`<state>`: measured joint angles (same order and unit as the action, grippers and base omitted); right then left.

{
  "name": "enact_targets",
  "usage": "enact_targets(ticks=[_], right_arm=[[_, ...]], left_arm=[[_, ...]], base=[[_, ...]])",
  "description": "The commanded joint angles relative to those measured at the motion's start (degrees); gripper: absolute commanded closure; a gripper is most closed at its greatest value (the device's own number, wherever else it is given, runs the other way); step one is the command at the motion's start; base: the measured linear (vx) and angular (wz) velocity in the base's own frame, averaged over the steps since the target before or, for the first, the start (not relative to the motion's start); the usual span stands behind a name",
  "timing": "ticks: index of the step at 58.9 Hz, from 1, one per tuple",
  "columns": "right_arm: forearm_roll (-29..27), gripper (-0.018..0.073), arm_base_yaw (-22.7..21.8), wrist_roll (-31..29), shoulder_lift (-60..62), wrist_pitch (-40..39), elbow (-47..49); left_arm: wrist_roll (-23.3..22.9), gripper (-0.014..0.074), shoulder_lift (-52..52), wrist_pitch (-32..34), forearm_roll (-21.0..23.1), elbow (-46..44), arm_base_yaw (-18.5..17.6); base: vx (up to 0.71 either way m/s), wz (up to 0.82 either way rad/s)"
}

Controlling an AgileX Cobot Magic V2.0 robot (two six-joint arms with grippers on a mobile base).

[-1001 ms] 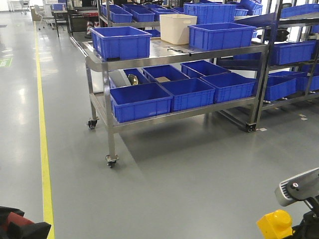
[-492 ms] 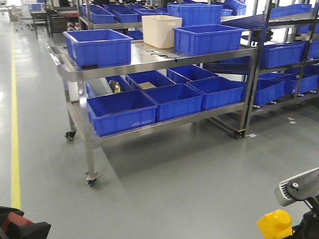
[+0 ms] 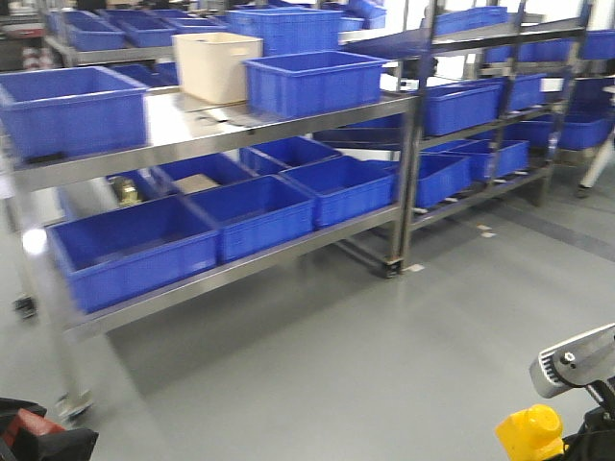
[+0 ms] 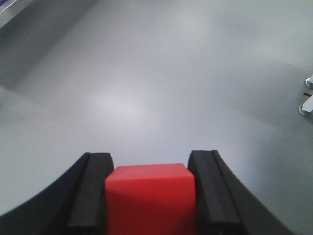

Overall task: Pick red and yellow blocks into blue bin
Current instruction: 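Drive the base past the shelves up to the large blue bin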

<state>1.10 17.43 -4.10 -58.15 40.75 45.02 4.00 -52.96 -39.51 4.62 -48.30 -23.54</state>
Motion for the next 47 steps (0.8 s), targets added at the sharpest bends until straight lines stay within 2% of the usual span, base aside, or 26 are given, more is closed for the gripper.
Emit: enact_targets(ticks=[1, 47], right_arm=[[0.38, 0.0328, -0.13, -0.49, 1.09, -3.56, 1.60], [0.38, 0.0328, -0.13, -0.49, 1.09, -3.52, 1.60]], left_arm=[[-0.05, 0.0362, 0.89, 3.84, 0.65, -1.54, -0.37], [-0.05, 0.0362, 0.87, 3.81, 0.64, -1.54, -0.37]], base=[[0.41, -0.40], [0.42, -0.33]])
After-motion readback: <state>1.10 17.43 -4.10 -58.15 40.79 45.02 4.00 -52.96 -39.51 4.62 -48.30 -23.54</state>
